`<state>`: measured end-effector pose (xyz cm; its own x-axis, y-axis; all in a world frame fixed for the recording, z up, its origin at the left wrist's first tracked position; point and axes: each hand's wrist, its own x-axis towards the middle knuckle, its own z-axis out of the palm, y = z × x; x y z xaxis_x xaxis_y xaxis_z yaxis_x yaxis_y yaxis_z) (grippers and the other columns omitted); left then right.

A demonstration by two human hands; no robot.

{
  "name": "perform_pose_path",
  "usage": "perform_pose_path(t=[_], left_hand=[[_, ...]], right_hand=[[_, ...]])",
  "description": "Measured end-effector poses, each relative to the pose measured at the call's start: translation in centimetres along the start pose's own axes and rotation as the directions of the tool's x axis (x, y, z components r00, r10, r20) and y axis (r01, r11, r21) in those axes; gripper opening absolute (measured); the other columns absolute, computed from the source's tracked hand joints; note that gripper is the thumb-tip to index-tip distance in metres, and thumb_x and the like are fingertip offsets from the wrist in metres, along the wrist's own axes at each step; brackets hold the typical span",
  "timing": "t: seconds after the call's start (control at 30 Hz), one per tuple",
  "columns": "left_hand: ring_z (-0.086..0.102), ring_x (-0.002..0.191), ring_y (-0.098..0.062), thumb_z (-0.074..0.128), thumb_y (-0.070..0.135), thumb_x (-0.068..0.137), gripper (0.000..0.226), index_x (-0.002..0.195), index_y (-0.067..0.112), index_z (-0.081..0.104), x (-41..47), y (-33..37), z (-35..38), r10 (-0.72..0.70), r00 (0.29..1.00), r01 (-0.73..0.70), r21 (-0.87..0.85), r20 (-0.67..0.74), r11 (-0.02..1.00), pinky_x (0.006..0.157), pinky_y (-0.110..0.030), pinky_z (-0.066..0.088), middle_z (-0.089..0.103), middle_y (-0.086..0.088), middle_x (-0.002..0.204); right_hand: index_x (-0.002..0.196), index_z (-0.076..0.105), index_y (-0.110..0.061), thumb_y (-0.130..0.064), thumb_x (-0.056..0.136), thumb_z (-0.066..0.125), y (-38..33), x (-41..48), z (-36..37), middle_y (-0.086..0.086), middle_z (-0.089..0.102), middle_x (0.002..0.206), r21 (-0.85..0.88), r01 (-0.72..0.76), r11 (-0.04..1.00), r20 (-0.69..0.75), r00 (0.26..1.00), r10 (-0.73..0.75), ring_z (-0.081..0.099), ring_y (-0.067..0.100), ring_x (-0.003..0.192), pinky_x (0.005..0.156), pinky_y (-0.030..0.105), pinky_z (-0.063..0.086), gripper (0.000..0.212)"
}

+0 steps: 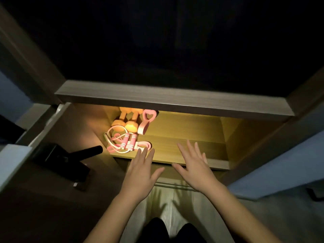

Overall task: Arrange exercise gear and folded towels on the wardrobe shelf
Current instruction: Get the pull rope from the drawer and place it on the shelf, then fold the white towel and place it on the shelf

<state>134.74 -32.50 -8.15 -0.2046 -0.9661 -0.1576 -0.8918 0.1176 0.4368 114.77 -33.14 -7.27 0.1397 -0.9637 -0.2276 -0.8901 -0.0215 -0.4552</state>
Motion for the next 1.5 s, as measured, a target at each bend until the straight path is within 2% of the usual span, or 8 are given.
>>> perform_pose_path(t=[0.13,0.33,0.6,0.93,1.2,1.37,1.5], left_hand=[[-0.01,0.149,-0.013,0.031,0.066,0.093,0.076,0.155,0.03,0.007,-0.7,1.6,-2.8,0.051,0.996,-0.054,0.04,0.079,0.998,0.119,-0.037,0.005,-0.001,0.005,0.163],[-0.009,0.149,-0.015,0.032,0.065,0.094,0.075,0.155,0.03,0.007,0.4,2.9,-3.1,0.168,0.967,-0.188,0.092,0.189,0.978,0.12,-0.037,0.004,-0.001,0.003,0.163],[-0.007,0.15,-0.017,0.019,0.068,0.092,0.074,0.155,0.031,0.005,0.7,9.7,-0.4,0.299,0.912,-0.368,0.236,0.282,0.899,0.12,-0.041,0.0,0.004,0.002,0.163],[-0.001,0.15,-0.019,0.02,0.064,0.096,0.069,0.155,0.028,0.011,1.9,28.5,10.9,0.453,0.784,-0.57,0.203,0.424,0.797,0.12,-0.043,0.006,0.01,0.002,0.163],[0.01,0.149,-0.02,0.025,0.058,0.099,0.066,0.154,0.023,0.017,1.0,45.3,18.9,0.569,0.671,-0.7,0.154,0.476,0.697,0.118,-0.039,0.013,0.02,-0.002,0.161],[0.012,0.148,-0.021,0.028,0.054,0.1,0.065,0.154,0.02,0.016,3.0,54.0,23.1,0.614,0.596,-0.765,0.135,0.518,0.629,0.117,-0.038,0.015,0.019,-0.004,0.16],[0.009,0.149,-0.022,0.031,0.053,0.101,0.065,0.155,0.02,0.016,5.6,60.7,26.9,0.618,0.55,-0.785,0.094,0.562,0.613,0.118,-0.04,0.016,0.015,-0.005,0.162]], right_hand=[[0.153,-0.001,-0.04,-0.061,0.096,0.036,-0.7,-2.8,-2.7,-0.002,-0.014,0.162,0.0,-0.058,0.998,0.05,0.997,0.058,-0.02,0.024,0.147,0.118,0.048,-0.003,0.071],[0.154,0.002,-0.039,-0.061,0.096,0.036,1.2,-4.8,-3.0,0.001,-0.011,0.163,0.093,-0.219,0.971,0.021,0.976,0.218,-0.017,0.025,0.148,0.118,0.05,0.0,0.071],[0.153,0.001,-0.041,-0.067,0.094,0.031,7.5,-10.1,-2.7,-0.001,-0.012,0.163,0.096,-0.445,0.891,-0.076,0.889,0.452,-0.021,0.026,0.147,0.115,0.054,-0.009,0.072],[0.153,-0.004,-0.039,-0.068,0.093,0.029,23.8,-20.0,-6.6,0.002,-0.015,0.163,0.04,-0.614,0.788,-0.106,0.782,0.615,-0.022,0.029,0.147,0.113,0.06,-0.011,0.075],[0.154,-0.005,-0.037,-0.06,0.096,0.03,35.1,-28.4,-12.7,0.003,-0.014,0.163,0.138,-0.676,0.724,-0.145,0.709,0.69,-0.021,0.029,0.147,0.114,0.059,-0.01,0.071],[0.154,-0.002,-0.035,-0.06,0.096,0.032,42.4,-31.1,-15.6,0.006,-0.007,0.163,0.153,-0.749,0.644,-0.236,0.605,0.76,-0.014,0.031,0.148,0.115,0.06,-0.004,0.072],[0.154,-0.005,-0.035,-0.056,0.098,0.034,49.1,-32.1,-17.8,0.006,-0.012,0.163,0.149,-0.784,0.602,-0.233,0.564,0.792,-0.017,0.031,0.148,0.115,0.061,-0.004,0.072]])
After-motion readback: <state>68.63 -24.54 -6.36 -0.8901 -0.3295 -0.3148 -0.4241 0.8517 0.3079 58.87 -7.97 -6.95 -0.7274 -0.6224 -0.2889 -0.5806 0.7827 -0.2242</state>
